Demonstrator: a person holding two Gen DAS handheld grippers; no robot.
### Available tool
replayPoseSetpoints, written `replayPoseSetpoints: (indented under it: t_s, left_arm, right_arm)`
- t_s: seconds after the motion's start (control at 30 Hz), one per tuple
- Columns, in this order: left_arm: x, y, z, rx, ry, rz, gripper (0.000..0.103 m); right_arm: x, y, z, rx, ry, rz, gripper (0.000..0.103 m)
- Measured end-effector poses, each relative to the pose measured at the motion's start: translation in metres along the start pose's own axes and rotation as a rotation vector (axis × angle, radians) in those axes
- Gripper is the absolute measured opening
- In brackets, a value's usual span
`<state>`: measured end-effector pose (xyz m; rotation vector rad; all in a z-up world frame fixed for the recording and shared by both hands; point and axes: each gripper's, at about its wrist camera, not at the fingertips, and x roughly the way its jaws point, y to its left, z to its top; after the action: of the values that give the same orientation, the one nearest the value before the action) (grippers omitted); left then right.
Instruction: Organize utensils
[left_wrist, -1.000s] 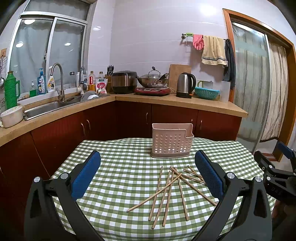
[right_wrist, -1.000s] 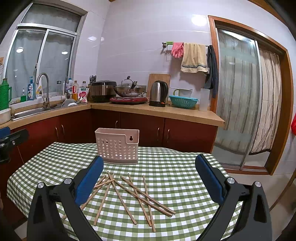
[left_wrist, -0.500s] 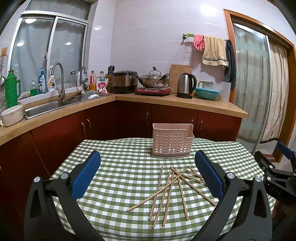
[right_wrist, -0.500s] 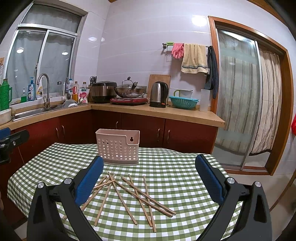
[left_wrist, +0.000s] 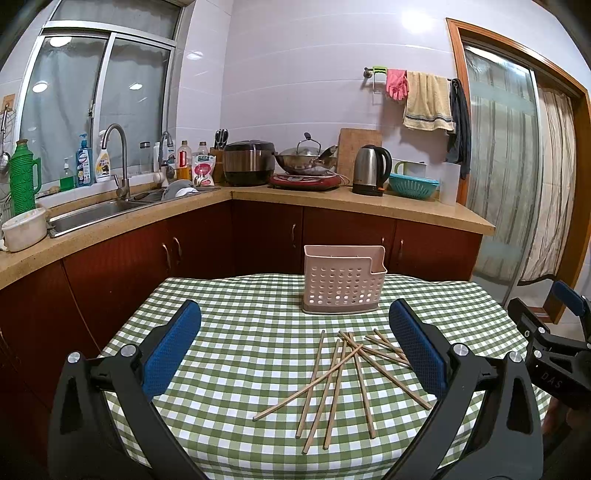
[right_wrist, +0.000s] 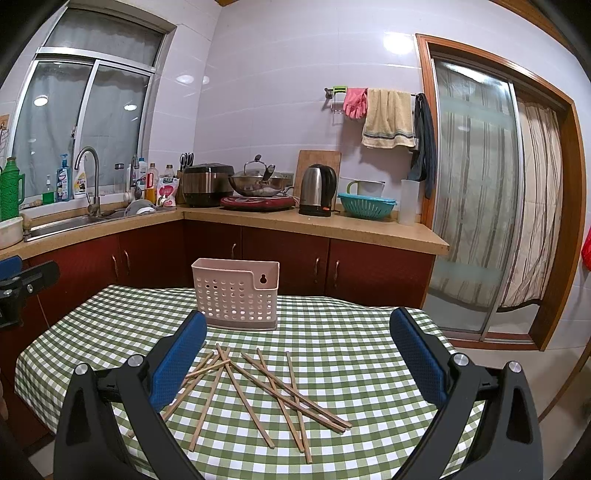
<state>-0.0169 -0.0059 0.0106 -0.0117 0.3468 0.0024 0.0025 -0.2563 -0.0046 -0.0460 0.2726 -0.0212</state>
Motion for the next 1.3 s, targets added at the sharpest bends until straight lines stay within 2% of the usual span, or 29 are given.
replayPoseSetpoints:
  t_s: [1.0,1.2,1.3]
  left_arm:
    - [-0.001,0.001,-0.001,-0.001,0.001,0.0,0.099]
    - [0.017,0.005,-0.012,0.0,0.029,0.003,0.099]
    - [0.038,0.01,-0.026,-0.002,0.07,-0.007,0.099]
  right_arm:
    - [-0.002,0.0,-0.001,-0.003,-0.009,-0.003,0.097]
    - [0.004,-0.004,-0.007,0.003,0.007,0.014,0.097]
    - [0.016,-0.007,-0.019,0.007,0.031,0.036,0.097]
